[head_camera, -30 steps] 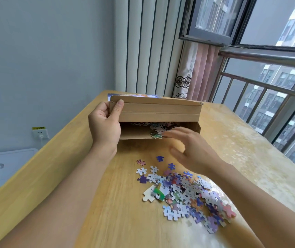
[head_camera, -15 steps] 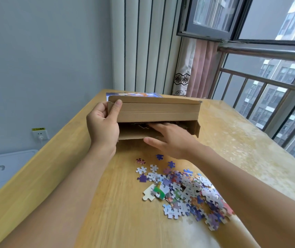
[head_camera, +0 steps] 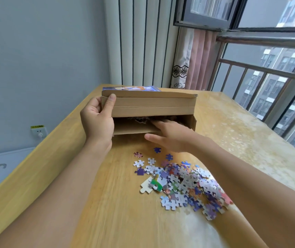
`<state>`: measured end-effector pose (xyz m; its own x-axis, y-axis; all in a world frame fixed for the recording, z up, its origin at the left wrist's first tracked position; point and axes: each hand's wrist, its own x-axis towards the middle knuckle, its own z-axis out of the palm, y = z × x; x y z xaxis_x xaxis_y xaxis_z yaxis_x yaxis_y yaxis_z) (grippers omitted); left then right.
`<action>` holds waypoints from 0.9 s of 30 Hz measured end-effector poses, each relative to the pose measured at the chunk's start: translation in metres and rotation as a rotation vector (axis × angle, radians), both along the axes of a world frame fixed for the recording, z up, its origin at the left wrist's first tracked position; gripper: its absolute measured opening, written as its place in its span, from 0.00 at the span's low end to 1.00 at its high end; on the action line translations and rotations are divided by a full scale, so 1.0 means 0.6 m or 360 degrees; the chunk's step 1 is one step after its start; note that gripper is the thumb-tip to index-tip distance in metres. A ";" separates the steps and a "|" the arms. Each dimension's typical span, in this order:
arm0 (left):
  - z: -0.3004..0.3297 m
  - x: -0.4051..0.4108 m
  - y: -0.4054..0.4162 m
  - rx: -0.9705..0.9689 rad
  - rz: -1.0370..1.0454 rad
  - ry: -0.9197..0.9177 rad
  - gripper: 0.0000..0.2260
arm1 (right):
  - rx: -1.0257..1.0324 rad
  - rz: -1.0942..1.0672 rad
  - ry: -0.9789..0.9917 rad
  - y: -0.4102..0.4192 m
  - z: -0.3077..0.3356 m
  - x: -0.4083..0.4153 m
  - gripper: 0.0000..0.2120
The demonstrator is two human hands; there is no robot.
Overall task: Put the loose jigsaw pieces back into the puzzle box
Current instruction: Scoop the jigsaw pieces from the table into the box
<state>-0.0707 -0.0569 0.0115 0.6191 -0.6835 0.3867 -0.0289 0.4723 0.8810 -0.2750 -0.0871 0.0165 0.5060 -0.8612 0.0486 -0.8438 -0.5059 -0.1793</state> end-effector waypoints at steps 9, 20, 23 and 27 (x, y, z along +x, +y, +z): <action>-0.011 -0.011 -0.002 0.0043 -0.0037 -0.0074 0.12 | 0.0136 -0.0429 -0.0190 0.088 0.010 -0.189 0.20; -0.014 -0.017 0.002 0.0114 0.0008 -0.0202 0.13 | 0.0613 -0.0109 -0.0206 0.210 -0.040 -0.131 0.64; -0.015 -0.020 0.001 0.0100 -0.0016 -0.0218 0.13 | 0.0398 -0.0020 -0.0207 0.202 -0.053 -0.117 0.63; -0.016 -0.021 0.001 0.0107 -0.0018 -0.0225 0.15 | 0.0302 0.0156 -0.0152 0.182 -0.050 -0.100 0.54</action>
